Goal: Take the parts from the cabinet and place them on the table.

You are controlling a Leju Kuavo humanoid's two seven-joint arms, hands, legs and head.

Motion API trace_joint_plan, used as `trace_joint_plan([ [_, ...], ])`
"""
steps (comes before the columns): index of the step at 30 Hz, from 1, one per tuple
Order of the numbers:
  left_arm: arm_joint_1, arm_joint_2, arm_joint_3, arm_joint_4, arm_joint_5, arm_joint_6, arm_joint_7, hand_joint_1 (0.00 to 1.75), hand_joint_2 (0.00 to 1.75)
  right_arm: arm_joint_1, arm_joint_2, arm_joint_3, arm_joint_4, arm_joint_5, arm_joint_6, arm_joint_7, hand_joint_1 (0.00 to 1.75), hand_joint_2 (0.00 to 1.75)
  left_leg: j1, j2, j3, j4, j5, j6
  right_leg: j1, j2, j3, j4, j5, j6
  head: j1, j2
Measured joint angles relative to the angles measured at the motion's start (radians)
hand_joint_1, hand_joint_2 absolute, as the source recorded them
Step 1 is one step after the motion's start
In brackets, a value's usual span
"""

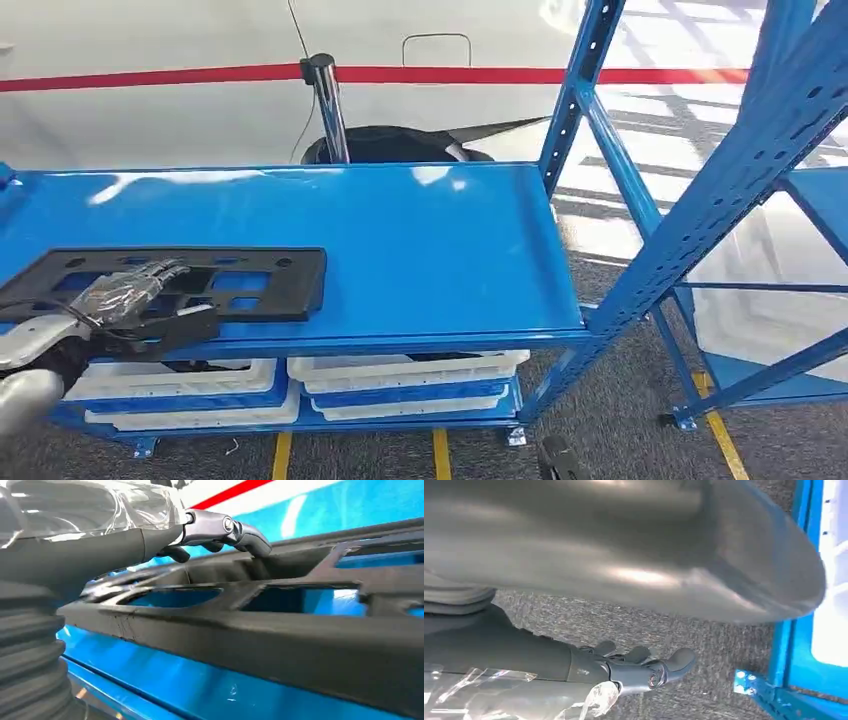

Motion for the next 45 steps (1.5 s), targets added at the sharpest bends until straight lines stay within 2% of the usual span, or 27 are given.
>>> trace_joint_plan([
  [3, 0.014, 0.0, 0.0, 0.0, -0.065, 0.026, -0.012, 0.0, 1.75, -0.003, 0.0, 0.008, 0.0, -0.004, -0.001, 0.0, 0.0, 0.0, -0.007, -0.004, 0.0, -0.003, -0.006, -0.015, 0.006, 0.001, 0.01, -0.032, -0.002, -0.003, -0.001, 0.0],
  [6, 0.046, 0.001, 0.007, 0.003, -0.14, 0.07, -0.027, 0.0, 1.75, -0.002, 0.002, 0.011, 0.0, -0.016, -0.003, 0.0, 0.0, 0.0, 0.0, -0.001, -0.005, 0.007, -0.016, -0.032, -0.001, -0.005, 0.016, -0.045, 0.006, -0.021, -0.001, 0.0],
  [7, 0.053, 0.001, 0.009, 0.005, -0.161, 0.084, -0.032, 0.0, 1.75, -0.002, 0.002, 0.012, 0.0, -0.018, -0.004, 0.0, 0.0, 0.0, -0.003, 0.002, -0.024, 0.047, -0.046, -0.036, -0.001, -0.006, 0.015, -0.045, 0.006, -0.024, -0.005, 0.0],
  [9, 0.062, -0.001, 0.023, 0.01, -0.201, 0.119, -0.042, 0.0, 1.75, -0.001, 0.002, 0.018, 0.0, -0.025, -0.008, 0.0, 0.0, 0.0, 0.0, 0.003, -0.104, 0.218, -0.131, -0.043, 0.002, -0.009, 0.014, -0.045, 0.005, -0.03, -0.007, 0.0],
  [10, 0.069, -0.001, 0.031, 0.013, -0.214, 0.126, -0.042, 0.0, 1.75, -0.001, 0.002, 0.021, 0.0, -0.025, -0.008, 0.0, 0.0, 0.0, 0.0, 0.004, -0.143, 0.3, -0.157, -0.046, 0.003, -0.009, 0.014, -0.045, 0.005, -0.03, -0.007, 0.0],
  [11, 0.077, -0.001, 0.035, 0.015, -0.223, 0.131, -0.043, 0.0, 1.75, -0.001, 0.002, 0.023, 0.0, -0.026, -0.008, 0.0, 0.0, 0.0, 0.0, 0.005, -0.156, 0.326, -0.154, -0.047, 0.004, -0.008, 0.014, -0.045, 0.005, -0.03, -0.007, 0.0],
  [12, 0.083, -0.001, 0.04, 0.018, -0.234, 0.137, -0.045, 0.0, 1.75, 0.001, 0.003, 0.026, 0.0, -0.027, -0.008, 0.001, 0.0, 0.0, 0.0, 0.005, -0.148, 0.306, -0.135, -0.048, 0.004, -0.007, 0.014, -0.044, 0.005, -0.03, -0.007, 0.0],
  [13, 0.086, -0.001, 0.044, 0.02, -0.239, 0.141, -0.05, 0.0, 1.75, 0.002, 0.003, 0.028, 0.0, -0.028, -0.008, 0.001, 0.0, 0.0, 0.0, 0.005, -0.12, 0.24, -0.096, -0.047, 0.004, -0.006, 0.015, -0.044, 0.005, -0.03, -0.007, 0.0],
  [15, 0.087, -0.001, 0.06, 0.022, -0.251, 0.149, -0.051, 0.0, 1.75, 0.002, 0.006, 0.034, 0.0, -0.033, -0.008, 0.001, 0.0, 0.0, 0.0, 0.01, -0.028, 0.046, -0.008, -0.044, 0.005, -0.003, 0.017, -0.043, 0.004, -0.028, -0.007, 0.0],
  [16, 0.086, -0.001, 0.069, 0.025, -0.255, 0.154, -0.052, 0.0, 1.75, 0.002, 0.005, 0.034, 0.0, -0.034, -0.008, 0.001, 0.0, 0.0, -0.004, 0.013, -0.009, -0.009, -0.004, -0.039, 0.014, -0.002, 0.015, -0.039, 0.002, -0.024, -0.007, 0.0],
  [19, 0.102, -0.001, 0.085, 0.033, -0.266, 0.17, -0.06, 0.0, 1.75, 0.004, 0.006, 0.035, 0.0, -0.035, -0.008, 0.003, 0.0, 0.0, -0.01, 0.011, -0.01, -0.008, 0.0, -0.021, 0.011, -0.001, 0.014, -0.043, 0.005, -0.017, -0.005, 0.0],
  [21, 0.106, -0.002, 0.098, 0.04, -0.265, 0.186, -0.067, 0.0, 1.75, 0.005, 0.005, 0.036, 0.0, -0.037, -0.011, 0.003, 0.0, 0.0, -0.003, 0.012, -0.001, -0.014, 0.008, -0.007, 0.009, -0.001, 0.011, -0.027, -0.009, -0.003, -0.005, 0.0],
  [22, 0.108, -0.003, 0.108, 0.042, -0.265, 0.195, -0.072, 0.0, 1.75, 0.005, 0.005, 0.037, 0.0, -0.041, -0.011, 0.002, 0.0, 0.0, -0.001, 0.013, 0.001, -0.014, 0.008, -0.001, 0.009, -0.001, -0.007, 0.015, -0.038, 0.003, -0.002, 0.0],
  [24, 0.115, -0.006, 0.119, 0.051, -0.264, 0.201, -0.078, 0.0, 1.75, 0.006, 0.005, 0.04, 0.0, -0.044, -0.013, 0.002, 0.0, 0.0, -0.001, 0.014, 0.001, -0.014, 0.007, 0.002, 0.004, -0.001, -0.084, 0.176, -0.113, 0.012, -0.002, 0.0],
  [25, 0.118, -0.009, 0.121, 0.056, -0.264, 0.204, -0.079, 0.0, 1.75, 0.007, 0.006, 0.043, 0.0, -0.044, -0.013, 0.002, 0.0, 0.0, -0.001, 0.014, 0.001, -0.014, 0.006, 0.003, 0.002, -0.001, -0.124, 0.253, -0.136, 0.015, -0.002, 0.0],
  [26, 0.118, -0.013, 0.126, 0.06, -0.264, 0.207, -0.08, 0.0, 1.75, 0.008, 0.006, 0.045, 0.0, -0.044, -0.013, 0.002, 0.0, 0.0, -0.001, 0.014, 0.002, -0.014, 0.005, 0.004, 0.0, -0.001, -0.143, 0.284, -0.136, 0.016, -0.002, 0.0],
  [28, 0.12, -0.019, 0.132, 0.068, -0.265, 0.213, -0.084, 0.0, 1.75, 0.009, 0.006, 0.05, 0.0, -0.045, -0.014, 0.002, 0.0, 0.0, 0.0, 0.011, 0.005, -0.014, 0.002, 0.003, -0.004, -0.002, -0.114, 0.208, -0.078, 0.015, -0.002, 0.0],
  [30, 0.127, -0.022, 0.14, 0.078, -0.27, 0.227, -0.089, 0.0, 1.75, 0.009, 0.005, 0.053, 0.0, -0.046, -0.018, 0.002, 0.0, 0.0, 0.002, 0.009, 0.014, -0.014, -0.005, -0.007, -0.006, -0.002, -0.019, 0.014, 0.011, 0.012, -0.002, 0.0],
  [31, 0.131, -0.023, 0.145, 0.082, -0.276, 0.24, -0.093, 1.75, 1.75, 0.009, 0.005, 0.054, 0.0, -0.047, -0.018, 0.002, 0.0, 0.0, -0.002, 0.009, 0.013, -0.013, -0.009, -0.013, -0.003, 0.0, 0.004, -0.032, 0.003, 0.011, -0.002, 0.0],
  [34, 0.138, -0.027, 0.162, 0.103, -0.281, 0.272, -0.104, 1.75, 1.75, 0.009, 0.005, 0.059, 0.0, -0.054, -0.02, 0.003, 0.0, 0.0, 0.0, 0.009, 0.014, -0.017, -0.011, -0.028, 0.006, 0.003, -0.001, -0.031, 0.004, -0.007, -0.002, 0.0],
  [36, 0.15, -0.03, 0.174, 0.115, -0.276, 0.279, -0.114, 1.75, 1.75, 0.008, 0.005, 0.061, 0.0, -0.056, -0.021, 0.003, 0.0, 0.0, 0.005, 0.009, 0.011, -0.014, -0.021, -0.039, -0.001, 0.002, 0.003, -0.042, 0.011, -0.021, -0.002, 0.0],
  [37, 0.152, -0.034, 0.179, 0.122, -0.275, 0.28, -0.117, 1.75, 1.75, 0.008, 0.005, 0.062, 0.0, -0.057, -0.021, 0.003, 0.0, 0.0, 0.004, 0.011, -0.002, 0.019, -0.043, -0.041, -0.001, 0.002, 0.004, -0.042, 0.009, -0.025, -0.003, 0.0],
  [40, 0.158, -0.043, 0.187, 0.14, -0.255, 0.283, -0.124, 1.75, 1.75, 0.008, 0.004, 0.065, 0.0, -0.064, -0.023, 0.003, 0.0, 0.0, 0.005, 0.011, -0.122, 0.268, -0.149, -0.046, 0.007, -0.001, 0.004, -0.042, 0.007, -0.036, -0.006, 0.0],
  [41, 0.165, -0.046, 0.188, 0.144, -0.246, 0.282, -0.126, 1.75, 1.75, 0.009, 0.004, 0.066, 0.0, -0.065, -0.023, 0.003, 0.0, 0.0, 0.005, 0.011, -0.147, 0.311, -0.154, -0.046, 0.011, 0.0, 0.005, -0.041, 0.007, -0.036, -0.006, 0.0],
  [42, 0.17, -0.05, 0.19, 0.147, -0.242, 0.28, -0.129, 1.75, 1.75, 0.01, 0.004, 0.067, 0.0, -0.066, -0.023, 0.003, 0.0, 0.0, 0.003, 0.011, -0.15, 0.306, -0.137, -0.044, 0.014, 0.0, 0.006, -0.041, 0.006, -0.036, -0.006, 0.0],
  [43, 0.17, -0.055, 0.192, 0.15, -0.241, 0.278, -0.129, 1.75, 1.75, 0.011, 0.004, 0.067, 0.0, -0.068, -0.023, 0.003, 0.0, 0.0, 0.002, 0.011, -0.13, 0.253, -0.1, -0.038, 0.017, 0.001, 0.007, -0.041, 0.006, -0.037, -0.006, 0.0],
  [45, 0.168, -0.057, 0.202, 0.153, -0.238, 0.274, -0.13, 1.75, 1.75, 0.01, 0.004, 0.069, 0.0, -0.074, -0.023, 0.003, 0.0, 0.0, -0.004, 0.011, -0.048, 0.067, -0.009, -0.027, 0.019, 0.002, 0.011, -0.041, 0.005, -0.036, -0.006, 0.0],
])
